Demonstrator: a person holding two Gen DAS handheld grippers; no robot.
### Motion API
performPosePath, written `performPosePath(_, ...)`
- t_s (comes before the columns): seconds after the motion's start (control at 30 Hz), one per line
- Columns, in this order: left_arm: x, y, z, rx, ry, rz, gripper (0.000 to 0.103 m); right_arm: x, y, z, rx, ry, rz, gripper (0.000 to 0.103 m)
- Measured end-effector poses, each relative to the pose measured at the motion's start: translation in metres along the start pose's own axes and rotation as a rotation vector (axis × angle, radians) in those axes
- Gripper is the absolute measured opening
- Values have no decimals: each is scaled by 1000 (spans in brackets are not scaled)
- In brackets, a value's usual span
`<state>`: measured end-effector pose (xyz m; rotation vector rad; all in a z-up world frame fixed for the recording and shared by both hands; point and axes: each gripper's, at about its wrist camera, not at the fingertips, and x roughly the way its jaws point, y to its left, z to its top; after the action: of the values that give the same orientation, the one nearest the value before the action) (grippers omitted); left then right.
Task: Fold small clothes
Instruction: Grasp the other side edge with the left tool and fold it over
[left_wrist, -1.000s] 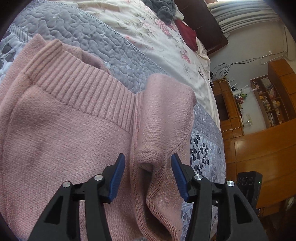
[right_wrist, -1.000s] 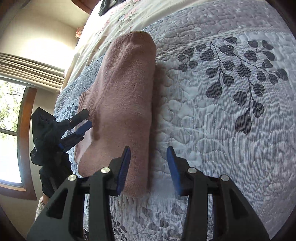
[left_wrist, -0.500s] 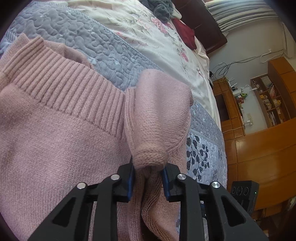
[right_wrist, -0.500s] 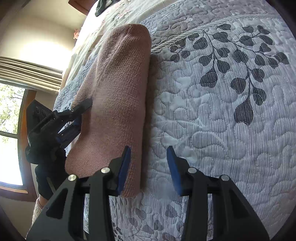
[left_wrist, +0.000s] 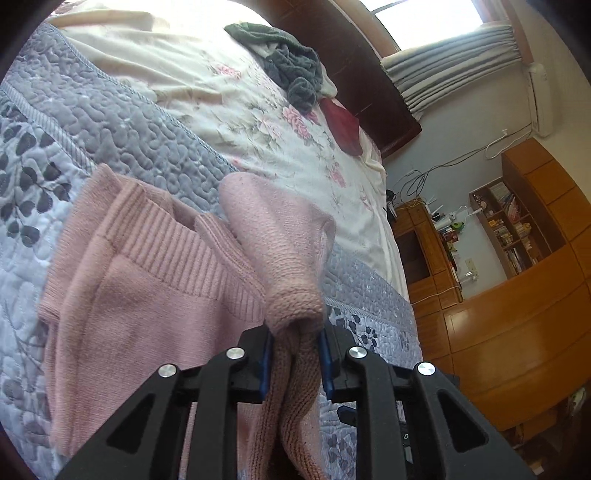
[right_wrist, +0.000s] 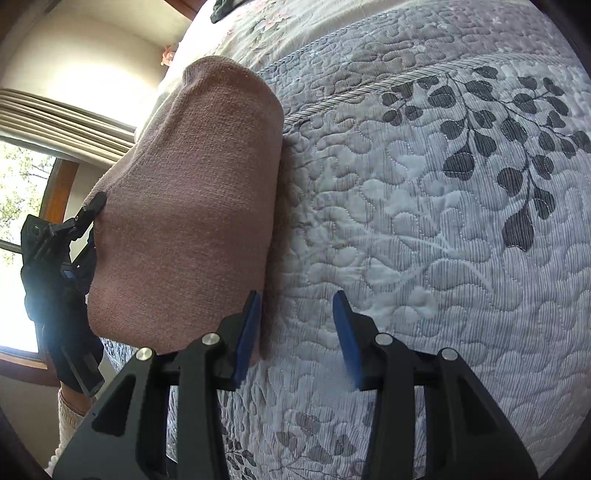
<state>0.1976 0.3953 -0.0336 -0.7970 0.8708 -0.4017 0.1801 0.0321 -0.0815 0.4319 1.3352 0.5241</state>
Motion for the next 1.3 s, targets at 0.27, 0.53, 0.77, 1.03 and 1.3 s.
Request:
performPosePath(0.27,-51,74,26,-47,-36,94,20,23,36,-1,-73,38,14,41)
performPosePath(0.53,-35,125,18,-70,20,147,21,49,60,-3,-106,83,27,41)
performPosePath(0.77,-29,132,10,-80,43,196,30,64,74,-8,-127,110,27,41)
performPosePath(1.03,-78,103,-30,-25,66,145,39,79,81,-20,-137,130,51,49)
performPosePath(1.3,-58,91,-66,78,168,275,14,93,80,-22,-62,153,115,29)
